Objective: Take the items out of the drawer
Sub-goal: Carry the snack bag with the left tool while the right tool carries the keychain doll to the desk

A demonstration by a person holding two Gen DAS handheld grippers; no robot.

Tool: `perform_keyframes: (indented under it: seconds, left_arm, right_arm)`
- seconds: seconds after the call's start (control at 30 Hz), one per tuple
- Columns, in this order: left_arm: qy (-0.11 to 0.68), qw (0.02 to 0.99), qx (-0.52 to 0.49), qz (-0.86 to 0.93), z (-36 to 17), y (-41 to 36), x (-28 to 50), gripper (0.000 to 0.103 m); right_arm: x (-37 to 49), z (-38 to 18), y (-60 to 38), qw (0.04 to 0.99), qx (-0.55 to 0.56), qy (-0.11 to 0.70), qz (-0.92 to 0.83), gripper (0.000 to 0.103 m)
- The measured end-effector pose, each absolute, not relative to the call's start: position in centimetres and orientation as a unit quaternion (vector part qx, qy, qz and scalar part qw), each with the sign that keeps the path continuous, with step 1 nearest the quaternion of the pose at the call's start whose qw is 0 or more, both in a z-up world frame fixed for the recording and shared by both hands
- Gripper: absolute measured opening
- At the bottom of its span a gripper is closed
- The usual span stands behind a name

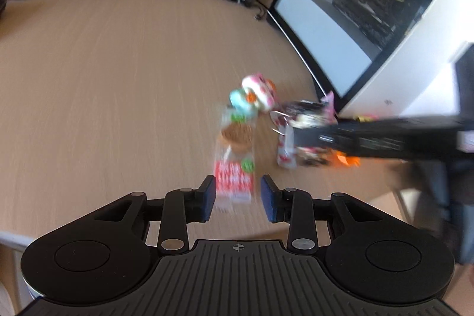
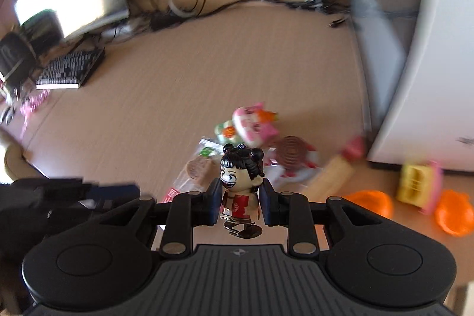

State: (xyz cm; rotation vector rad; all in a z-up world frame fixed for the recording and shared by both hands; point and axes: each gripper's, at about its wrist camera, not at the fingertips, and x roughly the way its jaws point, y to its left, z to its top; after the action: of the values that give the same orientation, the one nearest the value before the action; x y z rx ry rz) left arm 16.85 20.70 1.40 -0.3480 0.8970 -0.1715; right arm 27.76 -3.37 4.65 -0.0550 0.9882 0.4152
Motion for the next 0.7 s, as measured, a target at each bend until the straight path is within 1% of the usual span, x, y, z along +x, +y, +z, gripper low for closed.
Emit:
perform_keyframes:
  seconds: [0.1,0.23,0.47,0.53,0.6,0.7]
  left_arm:
    - [0.436,0.879,-0.171,-0.084,1.4,21.1,16.2,0.036]
    - [0.442,0.874,-0.186,-0.074,1.3,21.8,15.7,0.036]
    - [0.452,0.870,-0.184,-0.070,0.9,21.5,15.4,0.036]
    - [0.454,0.869,-0.184,-0.072,0.8,21.1,15.4,0.036]
    - [0.457,0.868,-0.182,-0.074,0.7,20.7,15.3,0.036]
    - [0.460,0.867,-0.175,-0.081,0.8,19.8,15.4,0.036]
  right_arm:
    - [28.7,2.8,-1.6,0.849,-0.046,0.486,0.203,0.026]
    - [29.7,0.9,0.1,0.848,-0.094,0.486,0.188,0.026]
    - [30.1,0.9,0.9,0.854,-0.120,0.469,0.190,0.027]
    - [30.0,1.3,0.7,0.859,-0.114,0.461,0.189,0.031]
    - [29.2,2.1,0.2,0.866,-0.104,0.449,0.193,0.039]
    - [27.9,3.6,-0.9,0.875,-0.096,0.432,0.198,0.042]
